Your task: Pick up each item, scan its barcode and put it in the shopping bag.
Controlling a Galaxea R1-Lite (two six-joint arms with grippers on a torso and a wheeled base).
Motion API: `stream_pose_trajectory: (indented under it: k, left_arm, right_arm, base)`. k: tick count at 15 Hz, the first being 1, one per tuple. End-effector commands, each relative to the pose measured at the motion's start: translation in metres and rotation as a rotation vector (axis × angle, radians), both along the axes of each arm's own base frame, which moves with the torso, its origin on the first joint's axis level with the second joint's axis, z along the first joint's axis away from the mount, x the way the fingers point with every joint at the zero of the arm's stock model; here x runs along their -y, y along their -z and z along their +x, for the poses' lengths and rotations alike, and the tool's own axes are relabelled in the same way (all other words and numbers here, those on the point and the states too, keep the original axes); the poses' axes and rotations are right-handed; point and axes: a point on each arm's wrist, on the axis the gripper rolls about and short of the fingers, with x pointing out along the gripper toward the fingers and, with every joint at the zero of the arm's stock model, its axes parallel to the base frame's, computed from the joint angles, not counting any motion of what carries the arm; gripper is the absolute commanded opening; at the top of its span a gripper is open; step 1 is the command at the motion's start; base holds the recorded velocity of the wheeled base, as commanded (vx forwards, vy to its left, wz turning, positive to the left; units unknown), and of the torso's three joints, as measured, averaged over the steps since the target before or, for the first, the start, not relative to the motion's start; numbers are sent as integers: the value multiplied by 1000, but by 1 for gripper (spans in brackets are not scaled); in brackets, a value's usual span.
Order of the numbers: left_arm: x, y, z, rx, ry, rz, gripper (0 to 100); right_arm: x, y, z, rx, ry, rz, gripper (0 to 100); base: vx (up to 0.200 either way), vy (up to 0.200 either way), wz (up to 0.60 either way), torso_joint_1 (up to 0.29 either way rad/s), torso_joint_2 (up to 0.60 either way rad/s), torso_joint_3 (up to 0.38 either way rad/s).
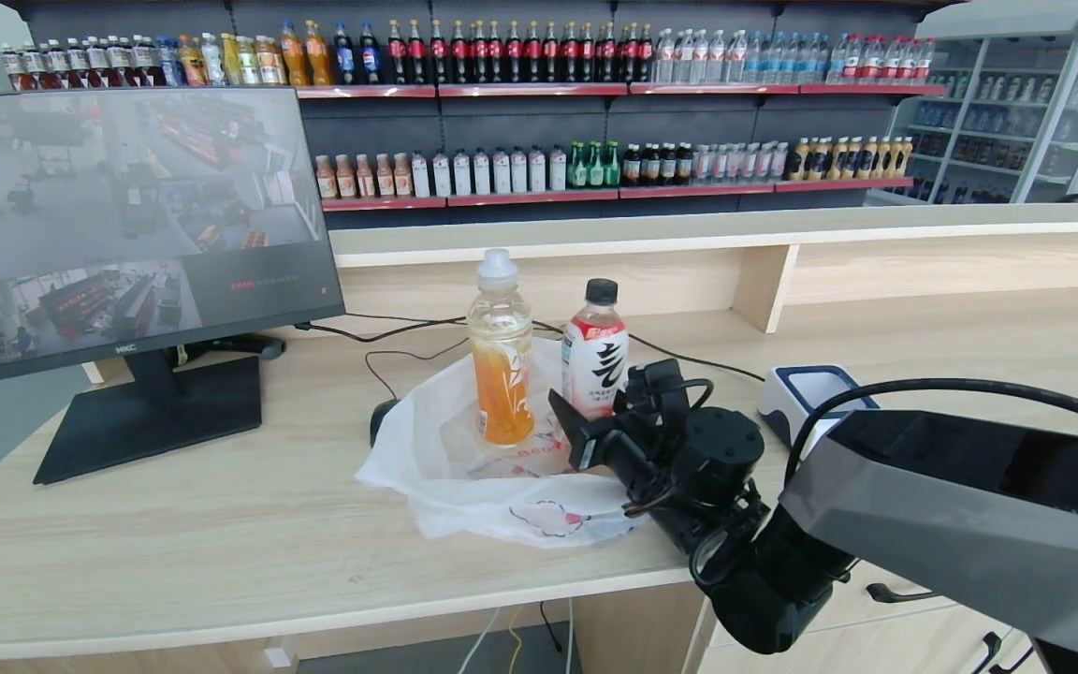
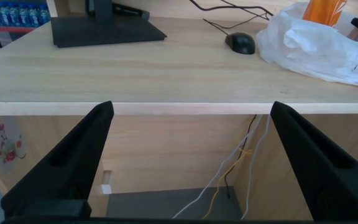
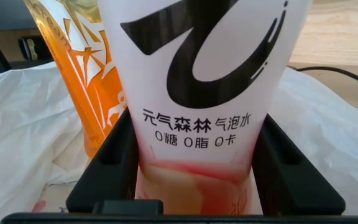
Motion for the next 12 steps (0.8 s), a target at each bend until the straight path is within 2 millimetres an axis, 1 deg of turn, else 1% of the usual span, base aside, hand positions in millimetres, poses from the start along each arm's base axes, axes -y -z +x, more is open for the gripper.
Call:
stream_pose_trajectory:
  k: [1,8,11,12]
  left_arm:
    - [0,0,0,0,0,0,100]
    - [0,0,0,0,0,0,100]
    - [0,0,0,0,0,0,100]
    - [0,0,0,0,0,0,100]
  right_arm:
    - [-1,2,-2,-9,-3,-6,0]
    - [-2,5,-4,-19,-10,-10,0]
    - [-4,-3,-1,6,-11,14,0]
    - [-4,-2,-1,0,-11,15,100]
  base:
    - [0,0,0,0,0,0]
    - [0,0,0,0,0,0]
    - [0,0,0,0,0,0]
    - [0,0,0,0,0,0]
